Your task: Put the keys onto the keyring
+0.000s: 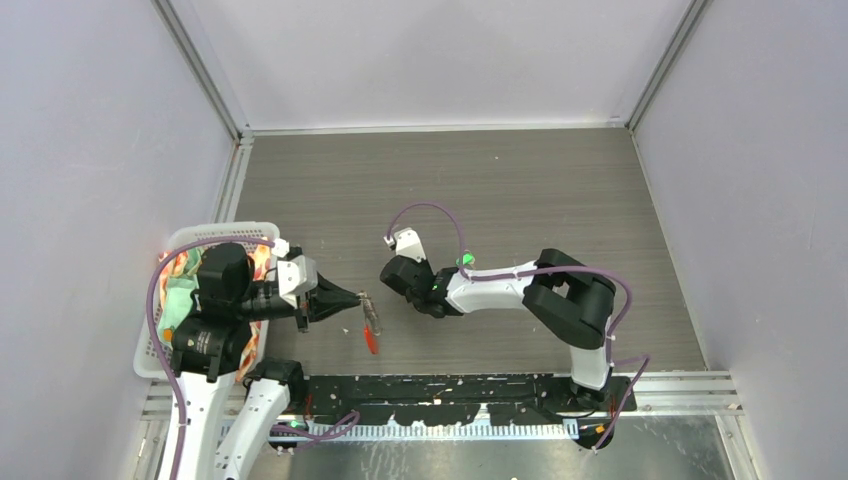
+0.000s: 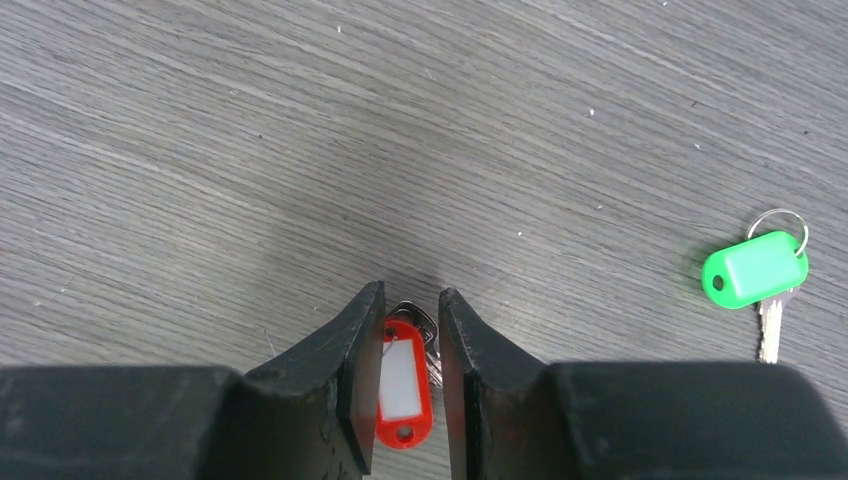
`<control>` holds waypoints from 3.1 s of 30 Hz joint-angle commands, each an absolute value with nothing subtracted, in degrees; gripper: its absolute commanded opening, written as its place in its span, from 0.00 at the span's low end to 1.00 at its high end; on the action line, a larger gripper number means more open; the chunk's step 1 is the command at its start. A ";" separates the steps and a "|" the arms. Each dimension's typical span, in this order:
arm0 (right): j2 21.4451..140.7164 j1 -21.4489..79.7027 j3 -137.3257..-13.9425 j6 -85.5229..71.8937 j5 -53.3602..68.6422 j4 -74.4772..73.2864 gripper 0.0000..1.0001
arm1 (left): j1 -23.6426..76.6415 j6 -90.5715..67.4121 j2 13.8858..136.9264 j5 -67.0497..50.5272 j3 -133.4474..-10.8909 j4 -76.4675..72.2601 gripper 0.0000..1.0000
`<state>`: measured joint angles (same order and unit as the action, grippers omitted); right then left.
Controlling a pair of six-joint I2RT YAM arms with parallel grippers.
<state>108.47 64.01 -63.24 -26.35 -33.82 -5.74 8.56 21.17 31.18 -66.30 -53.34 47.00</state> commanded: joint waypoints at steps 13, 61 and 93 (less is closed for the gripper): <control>110.75 64.67 -66.80 -27.77 -33.53 -4.97 0.24 | 8.35 19.98 31.20 -68.82 -56.04 44.72 0.00; 75.99 54.20 -52.54 -36.27 -7.17 -4.90 1.00 | 8.92 13.60 31.37 -68.01 -56.40 36.36 0.00; 109.89 65.03 -74.48 -46.88 -29.44 -25.02 0.43 | 8.91 13.19 32.08 -67.87 -57.27 35.96 0.00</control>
<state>109.21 64.82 -71.20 -46.46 -27.86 -26.48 8.67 13.89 31.90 -67.07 -55.22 38.37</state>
